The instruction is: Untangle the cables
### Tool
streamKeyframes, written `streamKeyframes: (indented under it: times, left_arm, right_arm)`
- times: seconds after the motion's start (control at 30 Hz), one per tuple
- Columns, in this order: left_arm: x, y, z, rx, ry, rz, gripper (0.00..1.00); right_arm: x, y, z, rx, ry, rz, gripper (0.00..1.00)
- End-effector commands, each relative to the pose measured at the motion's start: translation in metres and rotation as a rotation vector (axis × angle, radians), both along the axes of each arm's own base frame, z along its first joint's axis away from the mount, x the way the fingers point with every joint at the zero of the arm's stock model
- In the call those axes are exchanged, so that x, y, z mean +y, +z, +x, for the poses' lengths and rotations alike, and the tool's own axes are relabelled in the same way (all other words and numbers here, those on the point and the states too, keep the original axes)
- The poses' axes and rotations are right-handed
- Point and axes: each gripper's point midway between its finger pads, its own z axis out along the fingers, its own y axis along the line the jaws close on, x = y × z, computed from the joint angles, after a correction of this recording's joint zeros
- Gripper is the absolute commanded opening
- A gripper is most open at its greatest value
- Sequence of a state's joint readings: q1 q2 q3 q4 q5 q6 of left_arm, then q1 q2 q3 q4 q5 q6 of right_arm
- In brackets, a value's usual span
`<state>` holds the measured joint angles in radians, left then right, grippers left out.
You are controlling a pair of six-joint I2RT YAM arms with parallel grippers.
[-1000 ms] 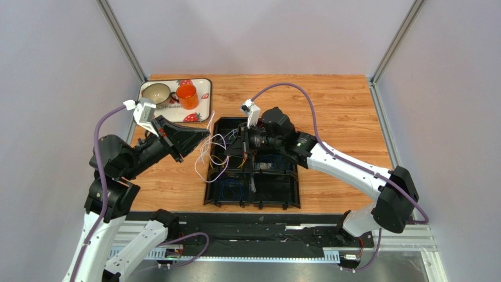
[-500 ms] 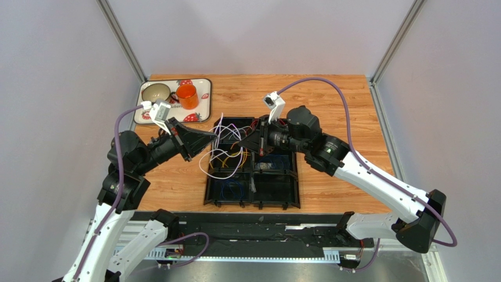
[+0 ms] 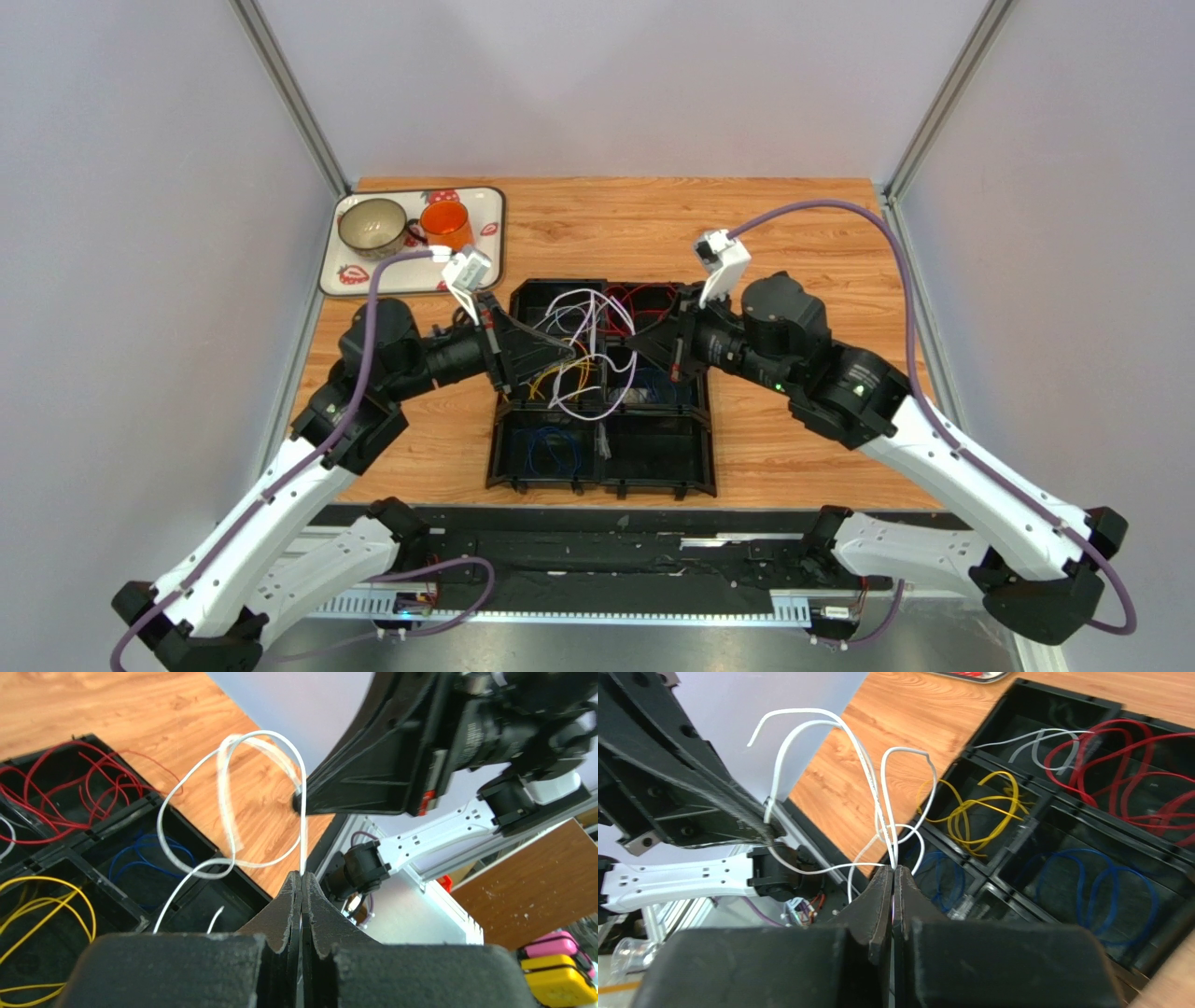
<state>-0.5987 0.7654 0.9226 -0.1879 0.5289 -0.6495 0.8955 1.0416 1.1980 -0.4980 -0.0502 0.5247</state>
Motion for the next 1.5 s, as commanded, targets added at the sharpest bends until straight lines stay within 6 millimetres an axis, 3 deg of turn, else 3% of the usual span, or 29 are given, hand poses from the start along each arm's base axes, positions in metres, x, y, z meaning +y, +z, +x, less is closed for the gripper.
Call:
streamKeyframes:
  times: [0.0,0.13,0.33,0.43,0.63,0.73,0.87,0.9,1.1,1.2,1.47]
  left_arm:
    - [-0.012,-0.001,0.006,-0.011,0.003,-0.012,0.00]
    - [-0.014,-0.013,0.008,0.004,0.015,0.012,0.00]
    - [-0.006,-0.033,0.013,0.022,0.070,0.080,0.00]
    - [0.009,-0.047,0.016,0.042,0.141,0.152,0.00]
    - [0.057,-0.061,0.027,0.050,0.384,0.270,0.00]
    - [0.058,-0.062,0.022,0.049,0.374,0.257,0.00]
    - [0.035,-0.063,0.017,0.081,0.268,0.199,0.00]
    - [0.026,-0.053,0.018,0.078,0.245,0.144,0.00]
    - [-0.028,-0.049,0.019,0.121,0.068,0.027,0.00]
    - [-0.048,-0.060,0.022,0.138,0.041,0.053,0.00]
    - [-0.095,-0.095,0.010,0.187,-0.048,0.073,0.00]
  right_arm:
    - [-0.034,0.002,0.003,-0.060,-0.107,-0.065,0.00]
    - [-0.068,-0.002,0.004,-0.084,-0.205,-0.147,0.00]
    - [-0.124,0.009,0.004,-0.139,-0.374,-0.231,0.00]
    - [-0.154,0.015,0.003,-0.162,-0.479,-0.264,0.00]
    - [-0.209,0.025,-0.004,-0.201,-0.658,-0.289,0.00]
    - [-0.222,0.030,-0.008,-0.207,-0.700,-0.273,0.00]
    - [-0.218,0.035,-0.011,-0.207,-0.683,-0.223,0.00]
    - [-0.212,0.037,-0.011,-0.206,-0.658,-0.204,0.00]
    - [-0.179,0.037,-0.011,-0.188,-0.533,-0.156,0.00]
    - [-0.167,0.033,-0.012,-0.172,-0.488,-0.150,0.00]
    - [-0.164,0.022,-0.012,-0.156,-0.479,-0.160,0.00]
